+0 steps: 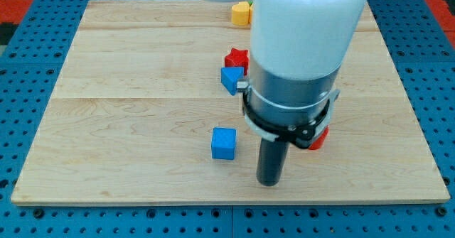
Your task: Push the blue cube towards the center of the board
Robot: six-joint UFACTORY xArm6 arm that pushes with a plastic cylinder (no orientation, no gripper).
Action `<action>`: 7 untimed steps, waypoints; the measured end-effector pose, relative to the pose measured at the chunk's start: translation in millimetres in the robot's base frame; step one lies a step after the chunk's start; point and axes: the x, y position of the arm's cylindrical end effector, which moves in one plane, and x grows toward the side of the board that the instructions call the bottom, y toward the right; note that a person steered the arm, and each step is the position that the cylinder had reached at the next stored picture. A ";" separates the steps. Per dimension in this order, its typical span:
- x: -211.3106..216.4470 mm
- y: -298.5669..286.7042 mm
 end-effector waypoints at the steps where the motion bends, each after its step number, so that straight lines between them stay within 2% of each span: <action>1: 7.3 -15.6; 3: -24.8 -15.9; 5: -6.9 -59.6; 7: -21.5 -67.1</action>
